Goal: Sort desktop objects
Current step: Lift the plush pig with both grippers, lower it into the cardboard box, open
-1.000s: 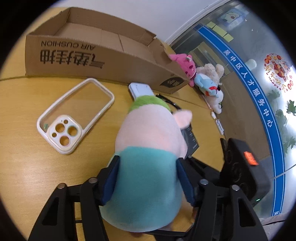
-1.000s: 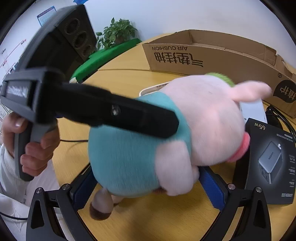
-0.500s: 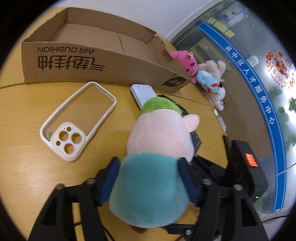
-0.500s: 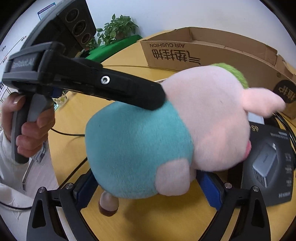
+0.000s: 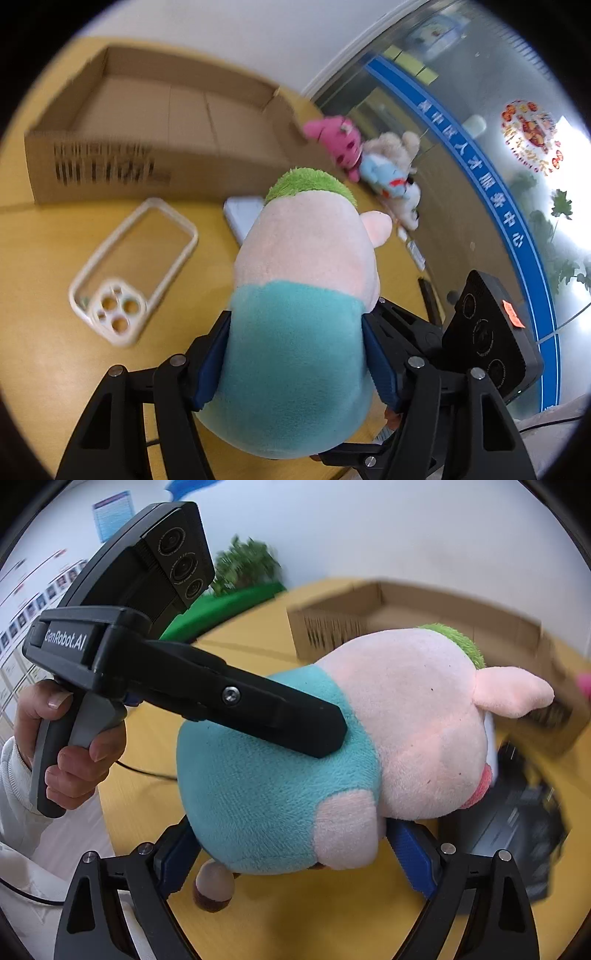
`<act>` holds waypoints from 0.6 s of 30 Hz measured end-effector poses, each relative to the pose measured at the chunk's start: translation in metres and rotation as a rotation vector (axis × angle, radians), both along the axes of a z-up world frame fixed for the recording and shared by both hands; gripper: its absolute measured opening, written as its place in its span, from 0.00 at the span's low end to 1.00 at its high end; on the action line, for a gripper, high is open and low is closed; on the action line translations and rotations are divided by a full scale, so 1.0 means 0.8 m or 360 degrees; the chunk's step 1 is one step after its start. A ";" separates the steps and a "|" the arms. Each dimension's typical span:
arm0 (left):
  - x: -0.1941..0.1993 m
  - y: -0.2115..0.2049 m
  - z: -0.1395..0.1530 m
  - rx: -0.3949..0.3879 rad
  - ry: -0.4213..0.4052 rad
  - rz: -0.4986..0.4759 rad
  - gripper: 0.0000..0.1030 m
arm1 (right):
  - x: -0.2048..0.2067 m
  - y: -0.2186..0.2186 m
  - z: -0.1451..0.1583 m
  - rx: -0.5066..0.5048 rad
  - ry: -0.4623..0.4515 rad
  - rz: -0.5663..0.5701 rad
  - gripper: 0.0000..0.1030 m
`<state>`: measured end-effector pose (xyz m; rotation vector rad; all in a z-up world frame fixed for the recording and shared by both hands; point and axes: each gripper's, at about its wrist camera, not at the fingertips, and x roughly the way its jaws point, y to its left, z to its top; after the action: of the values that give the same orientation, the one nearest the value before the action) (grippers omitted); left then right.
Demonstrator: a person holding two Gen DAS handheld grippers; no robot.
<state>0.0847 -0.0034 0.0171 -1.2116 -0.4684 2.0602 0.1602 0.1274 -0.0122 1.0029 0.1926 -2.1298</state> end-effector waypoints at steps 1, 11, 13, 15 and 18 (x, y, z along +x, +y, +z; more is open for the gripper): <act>-0.005 -0.002 0.016 0.0009 0.0056 0.0012 0.64 | -0.006 -0.008 0.010 0.0002 0.0045 0.0012 0.89; -0.133 -0.034 0.163 0.0183 0.0491 0.0182 0.64 | -0.126 -0.026 0.185 0.0142 0.0523 0.0189 0.90; -0.171 -0.048 0.177 0.0217 0.0496 0.0225 0.64 | -0.172 -0.038 0.214 0.0192 0.0530 0.0232 0.90; -0.198 -0.062 0.184 0.0237 0.0486 0.0255 0.64 | -0.203 -0.047 0.230 0.0221 0.0532 0.0268 0.89; -0.249 -0.089 0.183 0.0265 0.0424 0.0317 0.64 | -0.263 -0.067 0.243 0.0252 0.0485 0.0322 0.90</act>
<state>-0.1148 -0.0743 0.1631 -0.8058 -0.6391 2.2592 -0.0501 0.0740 0.1822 0.7065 0.5943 -2.0931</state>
